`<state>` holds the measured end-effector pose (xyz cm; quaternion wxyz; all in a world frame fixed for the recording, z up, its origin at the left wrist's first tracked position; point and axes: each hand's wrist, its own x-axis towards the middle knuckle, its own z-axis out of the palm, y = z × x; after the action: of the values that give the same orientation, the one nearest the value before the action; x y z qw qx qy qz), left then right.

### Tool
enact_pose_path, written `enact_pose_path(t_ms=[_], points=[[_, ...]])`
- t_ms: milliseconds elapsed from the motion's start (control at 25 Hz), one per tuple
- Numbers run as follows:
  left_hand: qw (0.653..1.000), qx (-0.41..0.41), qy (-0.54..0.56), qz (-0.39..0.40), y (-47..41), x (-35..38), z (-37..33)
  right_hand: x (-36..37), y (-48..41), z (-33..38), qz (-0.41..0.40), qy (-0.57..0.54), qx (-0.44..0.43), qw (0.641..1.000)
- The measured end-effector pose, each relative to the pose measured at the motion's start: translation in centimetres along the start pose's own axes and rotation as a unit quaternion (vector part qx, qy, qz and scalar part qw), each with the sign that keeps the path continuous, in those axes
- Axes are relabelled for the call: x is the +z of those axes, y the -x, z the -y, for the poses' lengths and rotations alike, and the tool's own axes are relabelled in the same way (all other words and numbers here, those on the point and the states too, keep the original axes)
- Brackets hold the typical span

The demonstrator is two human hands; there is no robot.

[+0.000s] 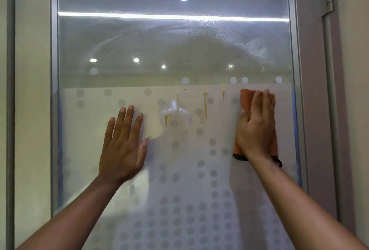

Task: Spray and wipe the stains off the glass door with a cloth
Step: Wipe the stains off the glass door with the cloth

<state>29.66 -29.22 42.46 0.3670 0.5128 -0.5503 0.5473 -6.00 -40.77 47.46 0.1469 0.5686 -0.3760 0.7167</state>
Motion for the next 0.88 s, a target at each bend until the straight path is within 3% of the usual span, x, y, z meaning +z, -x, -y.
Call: enact_pose_path(t_ms=[80, 160, 320, 400, 520, 720, 880], points=[[1.0, 0.0, 0.001, 0.0, 0.1, 0.2, 0.0, 0.8, 1.4, 1.3, 0.006, 0.0, -0.052, 0.999], [1.0, 0.001, 0.0, 0.002, 0.2, 0.2, 0.0, 1.4, 4.1, 2.4, 0.044, 0.005, -0.159, 0.986], [1.0, 0.004, -0.001, 0.005, 0.2, 0.1, 0.1, 1.5, 9.1, 2.2, 0.13, 0.026, -0.381, 0.915], [1.0, 0.005, -0.002, 0.007, 0.1, -0.1, 0.1, 0.6, 8.3, 0.9, 0.149, 0.054, -0.441, 0.883], [1.0, 0.006, -0.004, 0.008, 0.1, -0.1, 0.3, -0.4, 4.5, -0.3, 0.144, 0.075, -0.393, 0.905], [1.0, 0.001, -0.008, 0.016, -0.1, -0.3, 0.0, -1.7, -3.4, 0.0, 0.103, 0.022, -0.156, 0.982], [1.0, 0.0, -0.009, 0.015, 0.1, -0.3, -0.1, -1.2, -8.1, 2.1, 0.056, -0.014, -0.044, 0.997]])
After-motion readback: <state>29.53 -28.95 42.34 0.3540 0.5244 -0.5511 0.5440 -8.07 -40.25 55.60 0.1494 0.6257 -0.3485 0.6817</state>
